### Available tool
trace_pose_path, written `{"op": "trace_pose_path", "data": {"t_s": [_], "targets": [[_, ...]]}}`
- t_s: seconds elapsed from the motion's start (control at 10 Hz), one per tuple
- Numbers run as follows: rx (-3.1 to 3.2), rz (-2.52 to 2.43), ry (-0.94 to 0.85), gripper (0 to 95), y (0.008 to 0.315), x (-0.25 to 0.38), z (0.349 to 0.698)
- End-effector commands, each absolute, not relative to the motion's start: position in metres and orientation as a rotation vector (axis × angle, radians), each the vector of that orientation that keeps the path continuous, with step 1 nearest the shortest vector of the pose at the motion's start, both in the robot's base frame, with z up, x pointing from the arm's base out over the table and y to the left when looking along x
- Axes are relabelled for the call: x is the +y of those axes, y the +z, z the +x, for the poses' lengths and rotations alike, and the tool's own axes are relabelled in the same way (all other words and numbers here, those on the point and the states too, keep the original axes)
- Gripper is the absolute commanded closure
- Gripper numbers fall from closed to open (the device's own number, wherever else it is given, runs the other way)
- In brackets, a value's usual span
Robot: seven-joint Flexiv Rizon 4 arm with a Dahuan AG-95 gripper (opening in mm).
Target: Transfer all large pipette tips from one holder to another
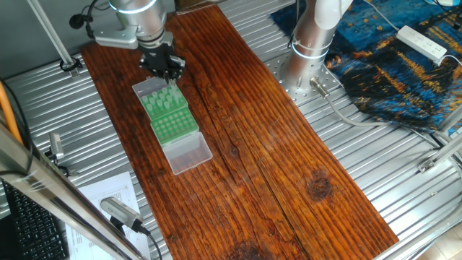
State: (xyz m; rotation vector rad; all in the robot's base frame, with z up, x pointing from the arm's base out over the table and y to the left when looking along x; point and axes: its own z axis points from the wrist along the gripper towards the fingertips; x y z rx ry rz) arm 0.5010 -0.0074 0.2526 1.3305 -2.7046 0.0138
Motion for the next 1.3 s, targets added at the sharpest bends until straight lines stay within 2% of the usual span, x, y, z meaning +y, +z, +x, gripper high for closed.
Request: {"op": "trace_pose_path", "data": {"t_s": [0.1,0.9,1.3], "targets": [[-2.693,1.337,0.02,95.0,0.258,-0.005,0.503],[-2.692,1.295,0.041,95.0,0.298,0.013,0.51],[-2.721,1.252,0.045,95.0,0.308,0.026,0.508]]}}
